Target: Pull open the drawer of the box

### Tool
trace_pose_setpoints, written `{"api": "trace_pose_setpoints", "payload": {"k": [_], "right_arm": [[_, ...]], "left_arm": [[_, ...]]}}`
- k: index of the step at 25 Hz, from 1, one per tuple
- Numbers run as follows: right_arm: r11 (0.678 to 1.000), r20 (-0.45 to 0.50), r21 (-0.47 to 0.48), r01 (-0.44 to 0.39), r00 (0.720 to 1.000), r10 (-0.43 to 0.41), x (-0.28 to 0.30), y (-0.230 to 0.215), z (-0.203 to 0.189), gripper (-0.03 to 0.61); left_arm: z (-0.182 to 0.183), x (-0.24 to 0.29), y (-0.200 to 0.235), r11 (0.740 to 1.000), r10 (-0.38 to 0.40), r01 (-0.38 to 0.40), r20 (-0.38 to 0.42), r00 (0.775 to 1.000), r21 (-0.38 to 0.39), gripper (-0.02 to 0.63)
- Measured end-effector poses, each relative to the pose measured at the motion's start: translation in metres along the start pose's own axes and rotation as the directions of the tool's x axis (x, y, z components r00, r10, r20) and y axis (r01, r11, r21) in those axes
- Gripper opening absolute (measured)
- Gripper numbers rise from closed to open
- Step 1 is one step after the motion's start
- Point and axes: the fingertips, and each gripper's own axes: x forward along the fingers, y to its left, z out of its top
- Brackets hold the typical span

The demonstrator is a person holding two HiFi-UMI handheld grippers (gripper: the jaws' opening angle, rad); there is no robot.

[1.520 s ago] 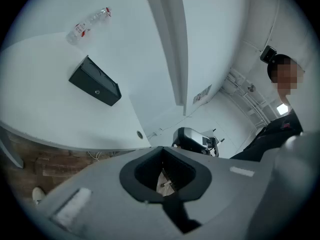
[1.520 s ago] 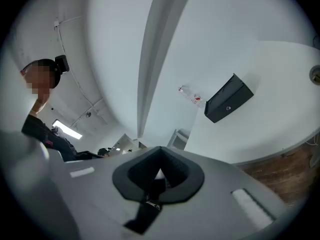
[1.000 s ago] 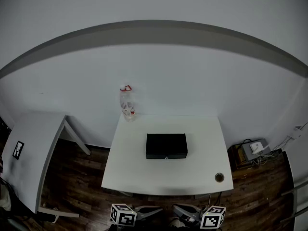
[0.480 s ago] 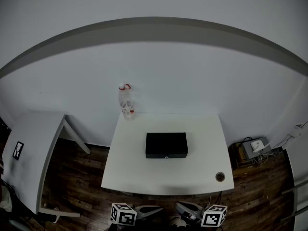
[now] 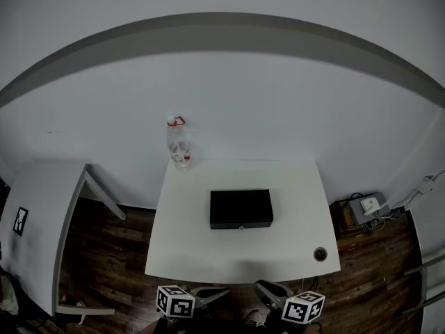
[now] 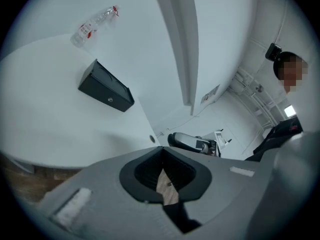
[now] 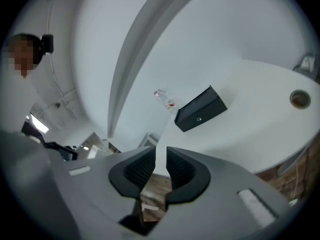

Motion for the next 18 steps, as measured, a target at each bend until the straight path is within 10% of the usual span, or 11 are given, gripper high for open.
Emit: {"api": "trace_pose_setpoints", "payload": {"k": [3, 7, 18], "right_arm": [[0.969, -0.005, -0.173, 0.176, 0.984, -0.180, 0.026, -0.022, 0.008, 0.071], [0.902, -0.017, -0.309, 0.302, 0.946, -0.322, 0.072, -0.051, 0.025, 0.092], [0.838, -0.098, -0.298, 0.457, 0.858, -0.504, 0.159, -0.119, 0.052, 0.120]], "left_arm": [[0.029, -0.011, 0.045, 0.981, 0.159, -0.155, -0.025, 0.987, 0.117, 0.003], [0.093, -0.018, 0.101, 0.891, 0.350, -0.327, -0.016, 0.937, 0.315, 0.005], [0.212, 0.029, 0.173, 0.644, 0.549, -0.358, -0.083, 0.832, 0.676, 0.005]]}}
